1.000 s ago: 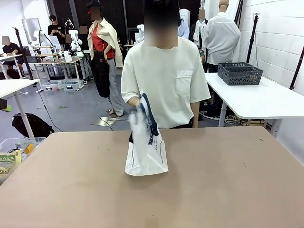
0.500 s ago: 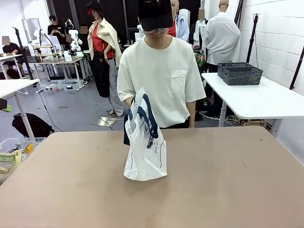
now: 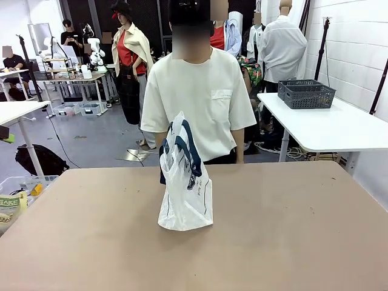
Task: Transfer purchased items from the store into the shopping bag.
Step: Open the Reusable shopping bag in the center of the table.
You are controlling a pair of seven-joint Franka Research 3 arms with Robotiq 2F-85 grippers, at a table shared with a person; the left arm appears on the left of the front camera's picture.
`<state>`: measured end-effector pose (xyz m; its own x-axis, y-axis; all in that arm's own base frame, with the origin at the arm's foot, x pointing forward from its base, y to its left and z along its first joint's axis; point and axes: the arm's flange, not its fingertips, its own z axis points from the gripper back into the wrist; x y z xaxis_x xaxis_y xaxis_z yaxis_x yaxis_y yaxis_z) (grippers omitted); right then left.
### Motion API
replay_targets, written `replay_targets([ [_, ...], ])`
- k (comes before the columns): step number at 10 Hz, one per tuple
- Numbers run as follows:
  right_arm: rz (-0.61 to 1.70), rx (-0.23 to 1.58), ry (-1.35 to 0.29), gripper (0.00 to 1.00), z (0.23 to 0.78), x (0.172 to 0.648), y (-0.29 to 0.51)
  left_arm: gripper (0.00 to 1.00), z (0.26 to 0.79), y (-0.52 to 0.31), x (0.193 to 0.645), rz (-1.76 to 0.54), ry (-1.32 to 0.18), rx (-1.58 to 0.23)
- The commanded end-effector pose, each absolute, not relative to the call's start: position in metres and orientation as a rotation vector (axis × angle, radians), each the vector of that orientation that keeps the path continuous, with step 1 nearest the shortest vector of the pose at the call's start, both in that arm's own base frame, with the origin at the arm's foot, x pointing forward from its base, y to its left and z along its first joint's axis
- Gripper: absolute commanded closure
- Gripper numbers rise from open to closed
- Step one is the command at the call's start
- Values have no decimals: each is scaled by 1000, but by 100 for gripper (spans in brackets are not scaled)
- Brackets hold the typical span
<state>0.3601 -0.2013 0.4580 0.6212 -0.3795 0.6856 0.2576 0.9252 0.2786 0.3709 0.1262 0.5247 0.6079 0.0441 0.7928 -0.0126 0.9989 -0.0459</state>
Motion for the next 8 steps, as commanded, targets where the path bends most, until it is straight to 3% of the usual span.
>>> replay_targets([
  [1,-368,163,-820,0,458,360,-201,0,524,127,371,46,-906,-41],
  [5,-368,159,-823,0,458,360,-201,0,525,126,371,33,-917,-37],
  [8,-150,189,-877,0,555,373,-123,0,600,44,425,-274,-986,-2],
])
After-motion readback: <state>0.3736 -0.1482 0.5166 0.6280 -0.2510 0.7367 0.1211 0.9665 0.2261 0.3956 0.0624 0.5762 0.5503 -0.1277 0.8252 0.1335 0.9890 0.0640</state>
